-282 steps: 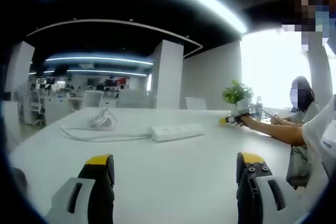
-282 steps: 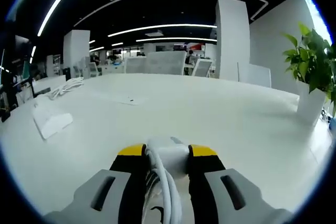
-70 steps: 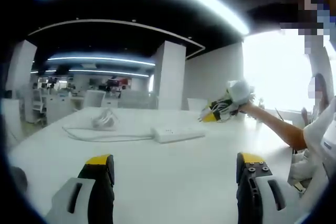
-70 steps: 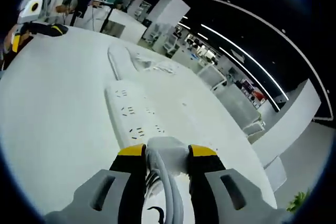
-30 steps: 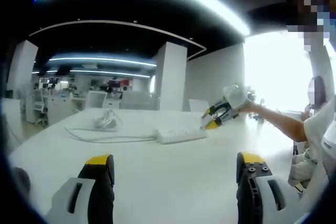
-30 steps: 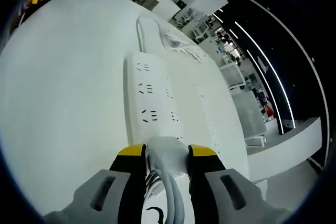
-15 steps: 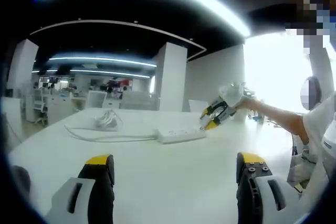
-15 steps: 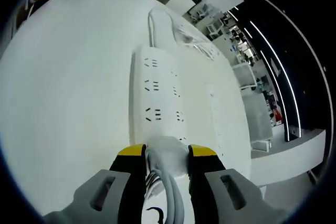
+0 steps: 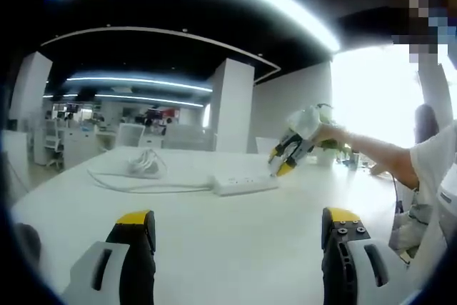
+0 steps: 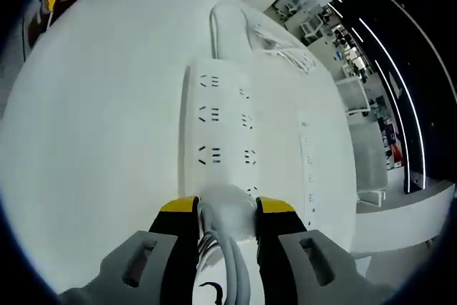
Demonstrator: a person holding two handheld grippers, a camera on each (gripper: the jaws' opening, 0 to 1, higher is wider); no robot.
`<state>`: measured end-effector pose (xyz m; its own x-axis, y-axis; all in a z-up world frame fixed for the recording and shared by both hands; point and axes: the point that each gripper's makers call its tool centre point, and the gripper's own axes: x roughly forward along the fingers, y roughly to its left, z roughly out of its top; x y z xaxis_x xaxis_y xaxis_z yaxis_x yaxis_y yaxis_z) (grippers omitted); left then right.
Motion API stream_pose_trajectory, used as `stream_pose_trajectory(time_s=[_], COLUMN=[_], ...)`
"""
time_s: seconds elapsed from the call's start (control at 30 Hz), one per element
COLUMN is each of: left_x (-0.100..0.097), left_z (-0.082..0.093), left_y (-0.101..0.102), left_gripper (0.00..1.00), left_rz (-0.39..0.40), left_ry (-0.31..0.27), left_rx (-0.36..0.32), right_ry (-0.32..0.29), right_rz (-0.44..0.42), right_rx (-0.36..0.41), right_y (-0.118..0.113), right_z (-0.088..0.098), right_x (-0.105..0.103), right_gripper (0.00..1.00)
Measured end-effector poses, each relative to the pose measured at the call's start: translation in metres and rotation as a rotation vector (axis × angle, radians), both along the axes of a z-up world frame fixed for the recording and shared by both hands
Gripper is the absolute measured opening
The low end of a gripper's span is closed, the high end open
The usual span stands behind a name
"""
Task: Straighten the power strip on the desk, plug the charger into it
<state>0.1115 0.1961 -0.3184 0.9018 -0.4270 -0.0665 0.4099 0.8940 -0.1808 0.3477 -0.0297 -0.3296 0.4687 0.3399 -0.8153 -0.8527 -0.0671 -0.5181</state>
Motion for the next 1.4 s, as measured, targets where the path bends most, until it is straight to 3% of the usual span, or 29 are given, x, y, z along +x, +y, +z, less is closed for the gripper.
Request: stream_pose_trajectory(time_s=[0.13,0.63,1.4], left_x=[-0.001,-0.003,-0.002], left_z=[0.0,0.002,0.001], left_y=[0.0,-0.004,-0.013], left_gripper=[0.99,0.99,0.99], left_rz=[0.0,-0.013,-0.037], left_ry=[-0.001,-0.007,-0.004], left_rx=[-0.003,-0.007,-0.005], right_ry=[0.034,0.073,0.047], right_rz=[-0.017,-0.047,-0.052], right_rx=[0.0,-0.045,-0.101], right_y=[0.0,0.001,0.001], right_z=[0.0,-0.003,-0.01], right_x=[0.001,0.0,-0.005], right_gripper=[0.28,0.28,0.29])
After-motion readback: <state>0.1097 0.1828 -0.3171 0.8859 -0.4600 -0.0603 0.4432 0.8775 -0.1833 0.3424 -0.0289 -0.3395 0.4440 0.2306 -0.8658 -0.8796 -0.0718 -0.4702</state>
